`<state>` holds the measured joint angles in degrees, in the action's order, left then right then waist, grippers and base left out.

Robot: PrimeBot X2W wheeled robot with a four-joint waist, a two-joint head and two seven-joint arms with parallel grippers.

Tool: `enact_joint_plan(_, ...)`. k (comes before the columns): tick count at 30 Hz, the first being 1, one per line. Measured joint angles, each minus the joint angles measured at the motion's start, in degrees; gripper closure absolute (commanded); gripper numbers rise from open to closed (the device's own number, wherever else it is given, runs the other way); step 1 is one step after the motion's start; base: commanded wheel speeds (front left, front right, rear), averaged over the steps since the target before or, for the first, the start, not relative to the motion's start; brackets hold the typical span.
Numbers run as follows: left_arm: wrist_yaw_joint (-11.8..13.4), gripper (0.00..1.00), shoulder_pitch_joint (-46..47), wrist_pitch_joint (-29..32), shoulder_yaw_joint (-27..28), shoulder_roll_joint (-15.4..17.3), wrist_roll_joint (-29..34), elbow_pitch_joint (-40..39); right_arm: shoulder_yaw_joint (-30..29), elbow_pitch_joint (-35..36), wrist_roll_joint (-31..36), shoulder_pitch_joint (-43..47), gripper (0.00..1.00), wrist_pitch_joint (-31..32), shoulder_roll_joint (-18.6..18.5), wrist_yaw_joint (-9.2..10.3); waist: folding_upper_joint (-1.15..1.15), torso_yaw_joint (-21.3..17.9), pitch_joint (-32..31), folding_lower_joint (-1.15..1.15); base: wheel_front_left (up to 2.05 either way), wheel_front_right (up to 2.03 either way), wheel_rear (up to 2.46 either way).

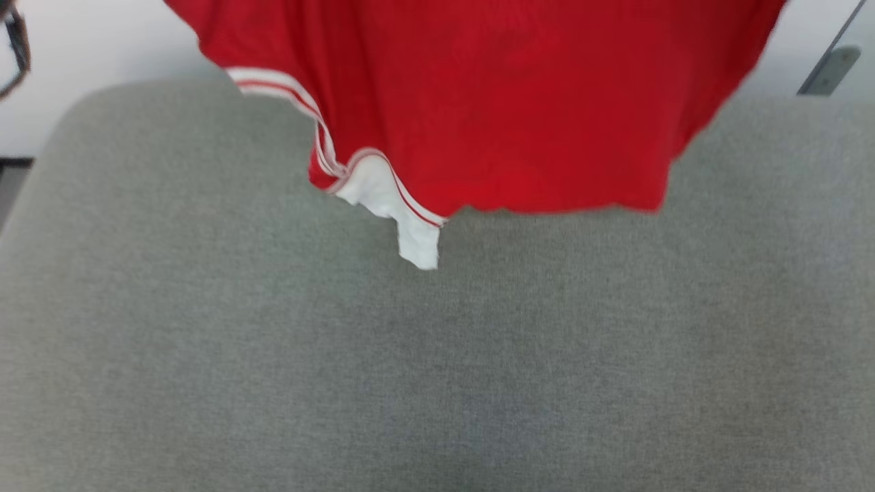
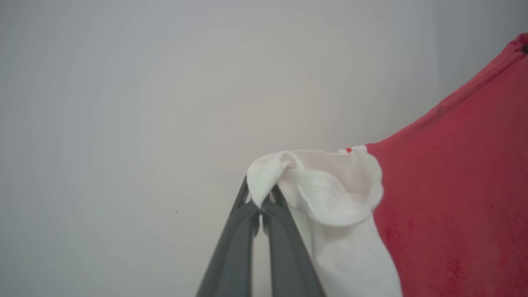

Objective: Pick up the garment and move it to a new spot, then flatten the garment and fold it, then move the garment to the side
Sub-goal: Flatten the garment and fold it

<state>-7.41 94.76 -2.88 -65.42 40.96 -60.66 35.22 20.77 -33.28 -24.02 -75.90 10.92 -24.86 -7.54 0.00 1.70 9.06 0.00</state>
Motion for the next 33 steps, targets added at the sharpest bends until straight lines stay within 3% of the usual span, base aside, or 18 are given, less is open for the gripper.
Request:
enact_joint_plan(6, -0.08, 1.00, 6.16, -3.36, -1.34, -3.50, 1.90, 7.26, -2.57, -2.61, 4.72, -3.23, 1.00, -3.11, 3.33, 0.00, 0.00, -0.51, 5.72, 0.00, 0.00, 0.00, 0.00)
enact_joint_plan(12, 1.25, 1.00, 14.87, -9.57, -0.41, -8.73, 5.97, 16.17, -6.06, -6.43, 14.22, -8.22, 1.00, -13.02, 6.50, 0.00, 0.00, -1.10, 11.95, 0.00, 0.00, 0.00, 0.00)
enact_joint_plan(16, 2.40, 1.00, 19.17, -11.88, 1.89, -10.90, 8.76, 17.84, -9.34, -8.96, 22.38, -10.78, 1.00, -20.58, 7.09, 0.00, 0.00, -1.28, 15.81, 0.00, 0.00, 0.00, 0.00)
enact_joint_plan(19, 2.34, 1.00, 19.17, -12.12, 6.25, -11.05, 11.02, 14.47, -9.77, -12.02, 25.43, -10.87, 1.00, -22.19, 7.84, 0.00, 0.00, -1.15, 18.20, 0.00, 0.00, 0.00, 0.00)
enact_joint_plan(27, 0.27, 1.00, 1.53, -12.21, 7.28, -9.24, 11.57, 12.30, -3.53, -18.78, 21.23, -2.55, 1.00, -20.87, 8.31, 0.00, 0.00, 0.34, 18.49, 0.00, 0.00, 0.00, 0.00)
enact_joint_plan(33, 0.09, 1.00, -10.70, -10.24, -0.93, -5.44, 6.87, 4.82, 5.22, -16.46, 10.27, 6.46, 1.00, -16.34, 5.99, 0.00, 0.00, 1.14, 14.34, 0.00, 0.00, 0.00, 0.00)
